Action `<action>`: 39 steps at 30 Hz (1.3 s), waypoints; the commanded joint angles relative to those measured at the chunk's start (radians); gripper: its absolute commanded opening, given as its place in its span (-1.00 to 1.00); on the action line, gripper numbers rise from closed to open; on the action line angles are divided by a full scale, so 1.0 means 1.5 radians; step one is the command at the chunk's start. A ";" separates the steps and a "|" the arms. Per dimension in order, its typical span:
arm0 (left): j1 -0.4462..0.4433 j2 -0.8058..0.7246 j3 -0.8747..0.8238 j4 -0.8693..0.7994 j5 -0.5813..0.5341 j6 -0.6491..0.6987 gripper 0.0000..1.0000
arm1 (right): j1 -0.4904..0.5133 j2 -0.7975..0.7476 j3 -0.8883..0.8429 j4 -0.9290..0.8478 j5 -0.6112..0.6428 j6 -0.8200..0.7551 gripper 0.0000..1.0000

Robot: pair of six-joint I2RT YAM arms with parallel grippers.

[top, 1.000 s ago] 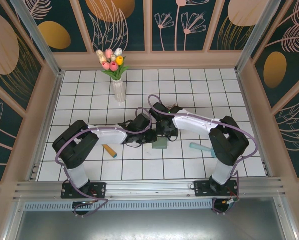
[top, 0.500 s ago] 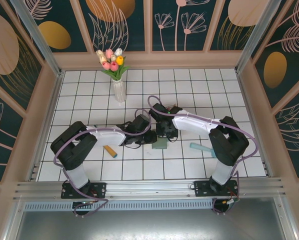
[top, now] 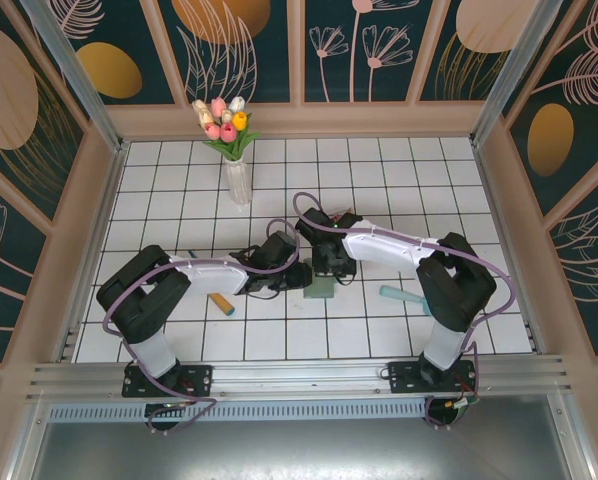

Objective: Put the credit cards into the card holder

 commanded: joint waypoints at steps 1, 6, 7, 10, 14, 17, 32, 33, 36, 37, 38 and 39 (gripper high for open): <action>-0.004 -0.009 -0.008 -0.015 -0.016 -0.003 -0.23 | 0.007 0.005 0.020 -0.030 0.017 0.006 -0.68; -0.004 -0.009 -0.003 -0.017 -0.014 -0.001 -0.24 | 0.007 0.004 0.024 -0.027 0.015 0.002 -0.90; -0.004 -0.009 -0.003 -0.018 -0.014 0.000 -0.24 | 0.007 0.005 0.022 -0.024 0.010 0.000 -0.96; -0.003 -0.009 -0.002 -0.020 -0.015 0.000 -0.25 | 0.008 0.000 0.019 -0.010 -0.001 -0.002 -1.00; -0.004 -0.004 0.001 -0.019 -0.014 0.001 -0.25 | 0.007 -0.019 0.007 0.032 -0.039 -0.012 -1.00; -0.004 0.003 0.005 -0.019 -0.013 0.003 -0.25 | 0.007 -0.017 0.005 0.047 -0.057 -0.017 -1.00; -0.004 0.012 0.009 -0.022 -0.010 0.008 -0.31 | -0.013 0.002 -0.041 0.108 -0.106 -0.021 -1.00; -0.004 0.012 0.008 -0.021 -0.009 0.008 -0.32 | -0.014 0.002 -0.046 0.113 -0.111 -0.022 -1.00; -0.004 0.013 0.008 -0.021 -0.009 0.008 -0.32 | -0.019 0.003 -0.058 0.127 -0.126 -0.024 -1.00; -0.004 0.015 0.008 -0.021 -0.009 0.008 -0.33 | -0.021 0.005 -0.062 0.130 -0.129 -0.024 -1.00; -0.004 0.015 0.009 -0.021 -0.009 0.008 -0.33 | -0.022 0.006 -0.064 0.130 -0.126 -0.024 -1.00; -0.003 0.015 0.009 -0.021 -0.008 0.008 -0.34 | -0.023 0.007 -0.069 0.131 -0.123 -0.023 -1.00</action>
